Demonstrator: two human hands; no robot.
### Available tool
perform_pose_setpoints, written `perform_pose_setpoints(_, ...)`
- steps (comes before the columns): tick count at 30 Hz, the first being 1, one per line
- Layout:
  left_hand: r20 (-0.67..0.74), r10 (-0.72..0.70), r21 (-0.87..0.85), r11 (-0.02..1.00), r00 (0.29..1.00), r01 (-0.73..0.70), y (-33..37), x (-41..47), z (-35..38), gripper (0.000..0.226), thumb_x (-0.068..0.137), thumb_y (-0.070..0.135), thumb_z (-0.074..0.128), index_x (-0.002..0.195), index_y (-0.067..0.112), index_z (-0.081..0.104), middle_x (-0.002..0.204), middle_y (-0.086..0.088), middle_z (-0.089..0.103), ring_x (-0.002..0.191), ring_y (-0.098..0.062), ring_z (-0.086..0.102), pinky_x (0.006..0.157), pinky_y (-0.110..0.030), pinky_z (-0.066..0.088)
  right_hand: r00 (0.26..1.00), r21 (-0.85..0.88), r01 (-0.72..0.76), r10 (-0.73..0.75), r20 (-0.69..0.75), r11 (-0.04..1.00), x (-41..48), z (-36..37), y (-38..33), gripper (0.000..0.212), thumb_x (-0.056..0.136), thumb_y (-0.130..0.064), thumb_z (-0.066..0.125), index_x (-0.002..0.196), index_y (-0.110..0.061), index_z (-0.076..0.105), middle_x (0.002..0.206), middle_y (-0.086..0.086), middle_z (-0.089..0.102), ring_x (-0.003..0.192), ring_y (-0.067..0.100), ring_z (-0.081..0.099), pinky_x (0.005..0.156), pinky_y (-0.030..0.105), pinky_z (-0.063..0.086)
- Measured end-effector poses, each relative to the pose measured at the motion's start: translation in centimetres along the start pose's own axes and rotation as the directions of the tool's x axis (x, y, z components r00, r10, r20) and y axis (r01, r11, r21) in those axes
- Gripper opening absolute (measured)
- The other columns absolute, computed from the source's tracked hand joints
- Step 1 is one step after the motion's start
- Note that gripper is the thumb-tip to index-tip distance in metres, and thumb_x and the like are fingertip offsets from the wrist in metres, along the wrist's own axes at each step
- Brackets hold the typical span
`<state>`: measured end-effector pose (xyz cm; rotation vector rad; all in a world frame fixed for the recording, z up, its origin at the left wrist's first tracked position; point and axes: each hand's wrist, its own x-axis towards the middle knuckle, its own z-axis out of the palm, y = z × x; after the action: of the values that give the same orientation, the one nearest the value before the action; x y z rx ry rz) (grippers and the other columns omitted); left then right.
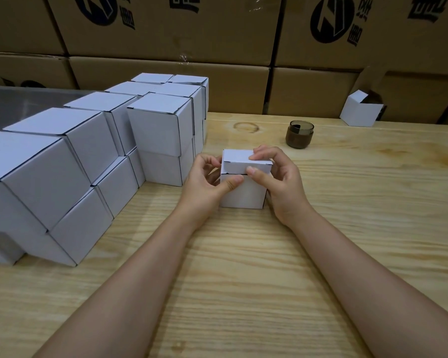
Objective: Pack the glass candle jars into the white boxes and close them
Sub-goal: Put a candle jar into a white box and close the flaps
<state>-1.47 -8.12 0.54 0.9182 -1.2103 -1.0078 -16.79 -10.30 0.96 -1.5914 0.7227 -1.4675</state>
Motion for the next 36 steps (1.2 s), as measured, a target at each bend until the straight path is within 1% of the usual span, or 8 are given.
perform_pose_setpoints(8,0.006,-0.013,-0.008,1.000,1.000,0.013,-0.1,0.1,0.1,0.035,0.079,0.000,0.070,0.086,0.016,0.040,0.098,0.001,0.059,0.083,0.000,0.063,0.068,-0.015,0.049,0.999,0.021,-0.036,0.035,0.017,0.999,0.1,-0.3,-0.1,0.016,0.070,-0.008,0.067,0.080,-0.016,0.058,0.102,0.001,0.052,0.106,0.018,0.050,0.090,0.038,0.039)
perform_pose_setpoints(13,-0.026,-0.070,-0.112,0.991,0.997,0.067,0.3,0.1,0.4,0.031,0.077,0.038,0.065,0.082,0.016,0.043,0.092,-0.003,0.054,0.089,-0.015,0.053,0.082,-0.035,0.042,0.998,-0.023,-0.046,0.047,0.051,0.999,0.2,-0.5,-0.3,0.014,0.071,-0.009,0.066,0.079,-0.017,0.058,0.102,0.001,0.051,0.109,0.017,0.048,0.094,0.037,0.037)
perform_pose_setpoints(19,-0.098,-0.061,0.053,0.996,0.993,0.066,-0.3,0.5,0.5,0.021,0.091,0.009,0.059,0.084,0.018,0.042,0.081,0.009,0.051,0.056,0.011,0.050,0.052,-0.008,0.037,0.996,-0.103,-0.080,0.085,0.038,0.991,0.2,-0.5,-0.2,0.017,0.078,-0.019,0.057,0.076,-0.002,0.059,0.103,-0.004,0.050,0.107,0.004,0.048,0.091,0.018,0.036)
perform_pose_setpoints(21,-0.095,-0.074,0.039,0.996,0.993,0.078,-0.1,0.5,0.6,0.018,0.092,0.008,0.057,0.089,0.020,0.044,0.089,0.006,0.054,0.065,0.011,0.054,0.056,-0.008,0.039,0.993,-0.099,-0.098,0.104,0.058,0.990,0.2,-0.4,-0.1,0.014,0.079,-0.019,0.056,0.075,-0.006,0.058,0.105,-0.004,0.048,0.108,0.003,0.046,0.092,0.016,0.036)
perform_pose_setpoints(25,-0.046,-0.124,-0.062,0.991,0.991,0.121,0.1,0.5,0.4,0.024,0.091,0.005,0.056,0.103,0.025,0.049,0.107,0.000,0.061,0.098,-0.012,0.059,0.082,-0.024,0.047,0.977,0.016,-0.191,0.188,0.099,0.981,-0.1,-0.6,0.1,0.017,0.082,-0.021,0.049,0.075,-0.017,0.064,0.112,-0.007,0.049,0.111,0.004,0.045,0.090,0.023,0.034)
perform_pose_setpoints(30,0.015,-0.135,-0.180,0.974,0.991,0.135,0.4,0.4,-0.1,0.028,0.090,0.004,0.054,0.110,0.022,0.051,0.100,0.003,0.063,0.089,-0.008,0.061,0.075,-0.019,0.049,0.959,0.069,-0.266,0.256,0.121,0.962,-0.2,-1.5,-0.3,0.020,0.080,-0.020,0.049,0.092,-0.019,0.065,0.128,-0.010,0.048,0.119,0.006,0.045,0.095,0.031,0.035)
perform_pose_setpoints(33,0.023,-0.060,-0.080,0.995,0.998,0.062,0.5,-0.1,0.3,0.016,0.094,0.009,0.052,0.102,0.021,0.059,0.102,0.005,0.063,0.095,-0.009,0.059,0.085,-0.025,0.045,0.956,0.069,-0.292,0.290,0.036,0.954,-0.5,-1.3,-0.5,0.019,0.083,-0.023,0.054,0.100,-0.021,0.061,0.138,0.010,0.044,0.104,0.012,0.053,0.091,0.032,0.040)
perform_pose_setpoints(36,-0.045,0.157,0.305,0.942,0.987,-0.136,0.4,-1.2,0.7,0.017,0.095,0.021,0.049,0.097,0.016,0.066,0.123,0.005,0.059,0.119,-0.010,0.051,0.101,-0.031,0.037,0.957,0.032,-0.285,0.283,0.057,0.958,-1.0,-1.0,-0.9,0.021,0.086,-0.024,0.056,0.106,-0.019,0.060,0.134,0.020,0.047,0.102,0.019,0.052,0.089,0.034,0.039)
